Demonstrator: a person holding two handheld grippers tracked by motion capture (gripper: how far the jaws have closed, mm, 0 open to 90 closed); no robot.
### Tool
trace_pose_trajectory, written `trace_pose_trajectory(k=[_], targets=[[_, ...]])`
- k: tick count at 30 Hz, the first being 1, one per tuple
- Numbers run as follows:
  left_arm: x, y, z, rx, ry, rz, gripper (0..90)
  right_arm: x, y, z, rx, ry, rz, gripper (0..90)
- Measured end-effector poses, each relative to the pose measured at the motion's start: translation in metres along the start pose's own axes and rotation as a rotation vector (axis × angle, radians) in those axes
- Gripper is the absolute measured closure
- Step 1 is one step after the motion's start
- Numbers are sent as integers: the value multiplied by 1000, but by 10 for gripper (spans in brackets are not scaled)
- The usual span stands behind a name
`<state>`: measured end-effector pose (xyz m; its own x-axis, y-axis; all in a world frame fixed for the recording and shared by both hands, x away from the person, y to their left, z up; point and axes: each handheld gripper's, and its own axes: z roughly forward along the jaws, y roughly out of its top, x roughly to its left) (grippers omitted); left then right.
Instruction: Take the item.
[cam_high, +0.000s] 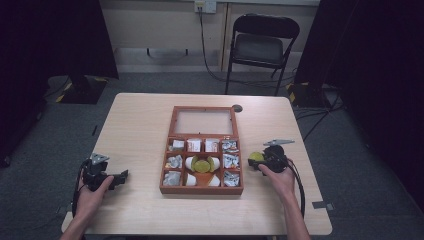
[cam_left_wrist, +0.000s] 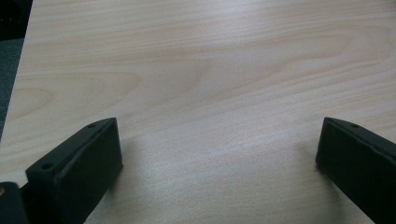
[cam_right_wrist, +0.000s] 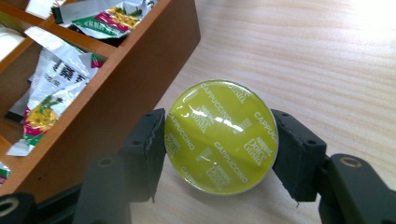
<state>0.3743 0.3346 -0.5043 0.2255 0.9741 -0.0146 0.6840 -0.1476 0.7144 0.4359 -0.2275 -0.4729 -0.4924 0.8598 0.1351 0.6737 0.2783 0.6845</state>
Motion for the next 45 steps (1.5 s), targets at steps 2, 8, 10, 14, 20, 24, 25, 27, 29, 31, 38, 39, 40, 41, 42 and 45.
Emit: trace_pose_trajectory(k=[2,8,10,14,20,24,25,27,29,31,38,39,40,41,42,45], targets=[[0,0,0,0,1,1,0,0,0,0,2,1,2,400],[0,0,0,0,1,1,0,0,0,1,1,-5,3,397],[0,0,0,0,1,1,0,-1,-1,0,-3,0,6,373],[0,0,0,0,0,0,0,-1,0,-2,-22,5,11,324],[0,0,0,0,0,0,0,2,4,-13,-83,8,16,289],[0,0,0,0,1,1,0,-1,3,-20,-99,3,34,277],[0,0,0,0,0,0,0,-2,2,-23,-100,-1,36,271],[0,0,0,0,0,0,0,-2,0,-26,-101,-12,36,258],[0,0,0,0,1,1,0,-3,-3,-32,-105,-23,40,247],[0,0,0,0,1,1,0,-3,-5,-38,-119,-24,49,235],[0,0,0,0,1,1,0,-1,-10,-59,-149,-57,45,173],[0,0,0,0,1,1,0,-1,-12,-63,-156,-63,53,163],[0,0,0,0,1,1,0,-2,-15,-66,-159,-66,60,164],[0,0,0,0,1,1,0,-4,-16,-67,-157,-70,62,162],[0,0,0,0,1,1,0,-5,-19,-69,-154,-77,65,162],[0,0,0,0,1,1,0,-13,-28,-74,-141,-94,79,156]])
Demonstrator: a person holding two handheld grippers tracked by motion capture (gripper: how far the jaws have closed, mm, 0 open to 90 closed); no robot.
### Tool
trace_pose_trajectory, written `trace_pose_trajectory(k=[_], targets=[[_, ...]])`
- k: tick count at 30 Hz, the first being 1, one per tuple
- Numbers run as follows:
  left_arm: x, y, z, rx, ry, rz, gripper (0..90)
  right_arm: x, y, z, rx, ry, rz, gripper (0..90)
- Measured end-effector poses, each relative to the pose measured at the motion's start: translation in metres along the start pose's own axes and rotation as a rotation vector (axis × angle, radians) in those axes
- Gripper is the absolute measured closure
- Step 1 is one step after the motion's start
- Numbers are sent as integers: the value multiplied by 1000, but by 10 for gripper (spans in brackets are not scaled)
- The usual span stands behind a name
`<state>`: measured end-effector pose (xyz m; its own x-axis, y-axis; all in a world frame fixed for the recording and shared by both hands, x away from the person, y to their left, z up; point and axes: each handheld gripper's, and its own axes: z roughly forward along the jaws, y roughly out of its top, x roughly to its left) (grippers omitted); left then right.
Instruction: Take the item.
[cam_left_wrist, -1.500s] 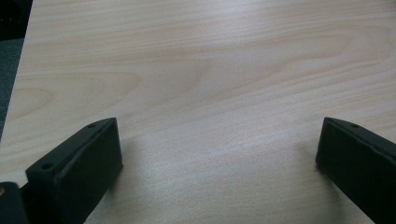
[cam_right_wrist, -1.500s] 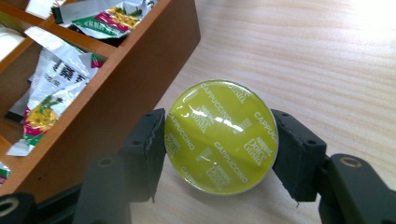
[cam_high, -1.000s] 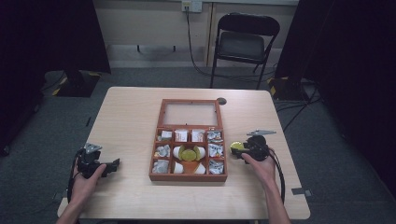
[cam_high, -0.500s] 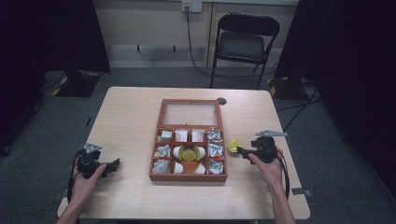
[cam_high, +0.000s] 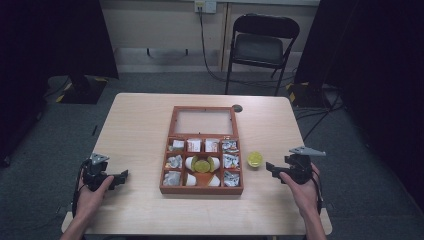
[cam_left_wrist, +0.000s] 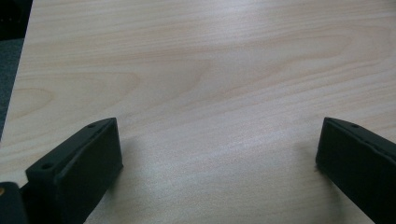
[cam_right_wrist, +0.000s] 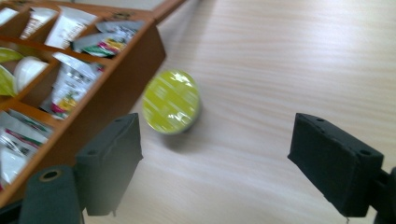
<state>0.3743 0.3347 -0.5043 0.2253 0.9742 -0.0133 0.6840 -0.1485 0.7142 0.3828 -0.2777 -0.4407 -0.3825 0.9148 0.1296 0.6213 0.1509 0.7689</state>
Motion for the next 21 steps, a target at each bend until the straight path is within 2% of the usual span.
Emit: trace_pose_trajectory(k=[11,14,17,19,21], targets=[[0,0,0,0,0,0,0,-27,-29,-11,25,-58,45,161],[0,0,0,0,0,0,0,-34,-38,-9,46,-95,42,162],[0,0,0,0,0,0,0,-41,-47,-3,99,-146,59,159],[0,0,0,0,0,-1,0,-42,-51,2,128,-179,36,160],[0,0,0,0,0,0,0,-42,-54,5,130,-196,29,151]])
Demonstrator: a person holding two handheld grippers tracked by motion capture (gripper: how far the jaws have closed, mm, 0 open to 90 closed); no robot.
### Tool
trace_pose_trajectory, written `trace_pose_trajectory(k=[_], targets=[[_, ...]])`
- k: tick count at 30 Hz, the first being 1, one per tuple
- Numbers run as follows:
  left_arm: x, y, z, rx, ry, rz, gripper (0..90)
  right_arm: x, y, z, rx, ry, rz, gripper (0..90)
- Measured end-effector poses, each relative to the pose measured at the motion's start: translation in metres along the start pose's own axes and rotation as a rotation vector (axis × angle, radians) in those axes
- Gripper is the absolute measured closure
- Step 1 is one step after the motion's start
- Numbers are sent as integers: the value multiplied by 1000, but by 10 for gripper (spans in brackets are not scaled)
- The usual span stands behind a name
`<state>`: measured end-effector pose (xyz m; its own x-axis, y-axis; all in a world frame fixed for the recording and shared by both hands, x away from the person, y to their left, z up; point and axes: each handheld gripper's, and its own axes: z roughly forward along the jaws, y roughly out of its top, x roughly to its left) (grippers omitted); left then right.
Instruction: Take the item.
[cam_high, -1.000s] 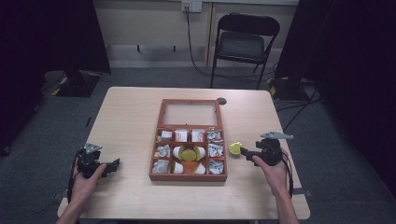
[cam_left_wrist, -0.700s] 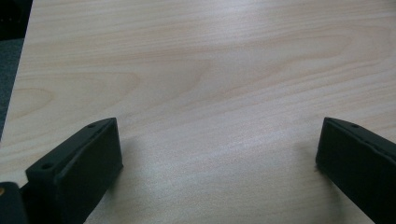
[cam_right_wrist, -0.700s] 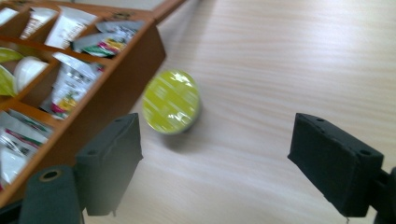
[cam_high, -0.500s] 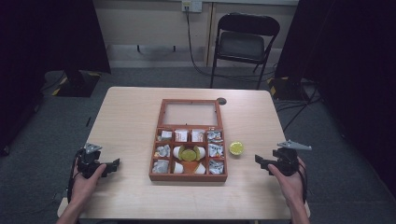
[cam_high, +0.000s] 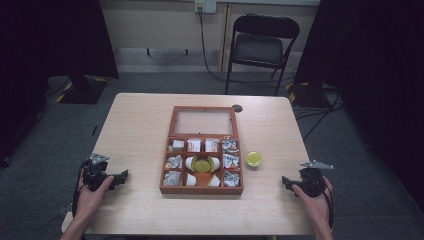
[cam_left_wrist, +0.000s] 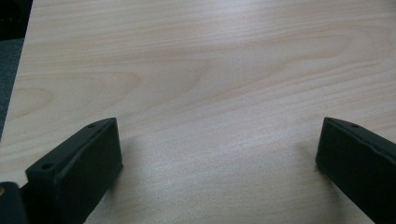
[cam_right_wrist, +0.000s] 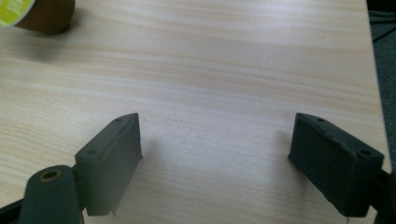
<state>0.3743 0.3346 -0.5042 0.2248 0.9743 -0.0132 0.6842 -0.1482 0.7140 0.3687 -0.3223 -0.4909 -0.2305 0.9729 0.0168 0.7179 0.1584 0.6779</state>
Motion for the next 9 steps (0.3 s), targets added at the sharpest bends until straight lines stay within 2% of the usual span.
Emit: trace_pose_trajectory(k=[2,4,7,9], targets=[[0,0,0,0,0,0,0,1,-1,1,-8,-23,-13,147],[0,0,0,0,0,0,0,3,-3,2,-32,-39,-3,135],[0,0,0,0,0,0,0,5,-7,6,-74,-42,1,103],[0,0,0,0,0,0,0,5,-7,5,-73,-49,6,103]])
